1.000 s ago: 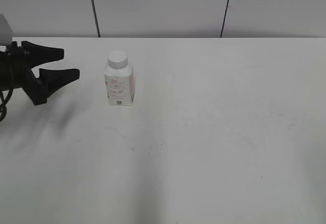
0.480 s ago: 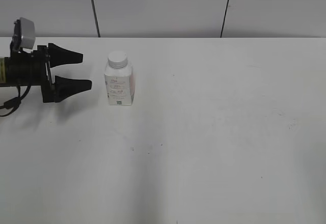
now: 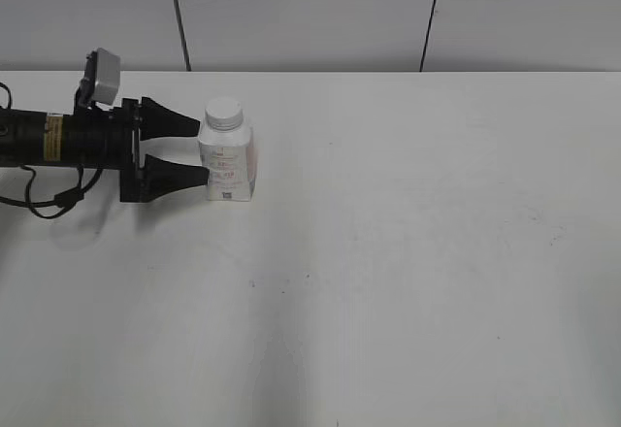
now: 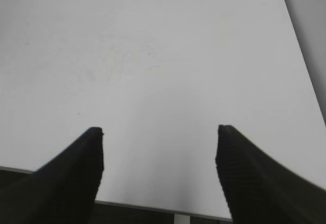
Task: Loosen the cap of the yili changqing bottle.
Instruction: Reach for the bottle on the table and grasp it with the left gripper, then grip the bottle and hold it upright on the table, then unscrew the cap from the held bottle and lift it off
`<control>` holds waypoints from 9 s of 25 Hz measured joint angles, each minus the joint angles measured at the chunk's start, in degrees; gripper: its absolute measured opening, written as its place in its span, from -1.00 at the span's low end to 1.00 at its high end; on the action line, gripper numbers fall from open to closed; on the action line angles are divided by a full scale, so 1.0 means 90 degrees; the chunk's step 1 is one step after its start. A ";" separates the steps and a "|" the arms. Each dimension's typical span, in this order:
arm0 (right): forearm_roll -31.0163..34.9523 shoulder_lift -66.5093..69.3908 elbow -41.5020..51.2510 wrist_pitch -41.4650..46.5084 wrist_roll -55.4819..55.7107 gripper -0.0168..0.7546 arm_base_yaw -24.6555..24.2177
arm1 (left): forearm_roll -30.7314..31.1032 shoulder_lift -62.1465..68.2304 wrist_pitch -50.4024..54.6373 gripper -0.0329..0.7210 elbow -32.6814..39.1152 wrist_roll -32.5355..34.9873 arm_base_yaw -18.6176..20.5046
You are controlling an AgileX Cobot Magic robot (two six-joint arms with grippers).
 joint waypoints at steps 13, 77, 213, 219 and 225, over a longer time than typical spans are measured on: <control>0.0000 0.0000 0.0000 0.0000 0.0000 0.46 0.0000 | -0.0099 0.0587 -0.0014 0.64 -0.0725 -0.0055 -0.0667; 0.0000 0.0000 0.0000 0.0000 0.0000 0.46 0.0000 | -0.1762 0.0004 0.0159 0.01 0.0969 0.1130 -0.2388; 0.1333 1.3476 -0.8493 0.0752 0.4441 0.46 0.3292 | -0.1661 0.0256 0.0017 0.17 0.1082 0.1379 -0.2387; 0.1339 1.3687 -0.8493 0.0752 0.4453 0.46 0.3468 | -0.1661 0.0256 0.0019 0.17 0.1082 0.1379 -0.2387; 0.1339 1.3750 -0.8493 0.0756 0.4460 0.46 0.3475 | -0.1661 0.0256 0.0024 0.17 0.1082 0.1379 -0.2387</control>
